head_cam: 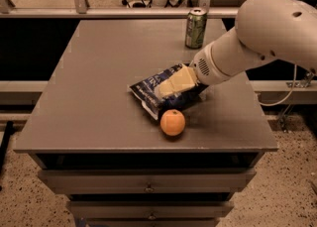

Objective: Move blue chip bag near orange

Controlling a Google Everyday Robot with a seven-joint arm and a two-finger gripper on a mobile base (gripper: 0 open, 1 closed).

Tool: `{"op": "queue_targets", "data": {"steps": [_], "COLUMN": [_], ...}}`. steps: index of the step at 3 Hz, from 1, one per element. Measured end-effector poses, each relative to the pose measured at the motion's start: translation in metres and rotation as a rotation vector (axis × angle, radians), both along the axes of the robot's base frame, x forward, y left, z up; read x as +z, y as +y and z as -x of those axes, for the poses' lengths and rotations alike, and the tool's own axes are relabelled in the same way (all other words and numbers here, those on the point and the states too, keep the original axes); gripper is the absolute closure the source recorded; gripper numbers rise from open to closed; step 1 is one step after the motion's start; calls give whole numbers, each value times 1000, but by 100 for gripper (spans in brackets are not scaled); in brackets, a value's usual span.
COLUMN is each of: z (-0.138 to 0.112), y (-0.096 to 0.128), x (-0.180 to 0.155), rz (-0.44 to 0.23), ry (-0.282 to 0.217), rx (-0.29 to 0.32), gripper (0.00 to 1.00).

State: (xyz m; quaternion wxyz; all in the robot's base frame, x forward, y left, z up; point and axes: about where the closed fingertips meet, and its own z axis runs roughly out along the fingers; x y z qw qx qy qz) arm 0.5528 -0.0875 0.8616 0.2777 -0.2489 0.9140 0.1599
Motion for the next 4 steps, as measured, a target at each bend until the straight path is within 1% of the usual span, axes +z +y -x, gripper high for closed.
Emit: {"op": "queue_targets", "data": {"steps": [1, 2, 3, 4], "z": [8, 4, -19, -29], "y": [-31, -70, -95, -109], "x": [11, 11, 32, 45], "rz": [14, -55, -216, -326], "ry": [-98, -222, -362, -431], "rx": [-40, -104, -170, -173], "gripper": [0, 0, 0, 0]}}
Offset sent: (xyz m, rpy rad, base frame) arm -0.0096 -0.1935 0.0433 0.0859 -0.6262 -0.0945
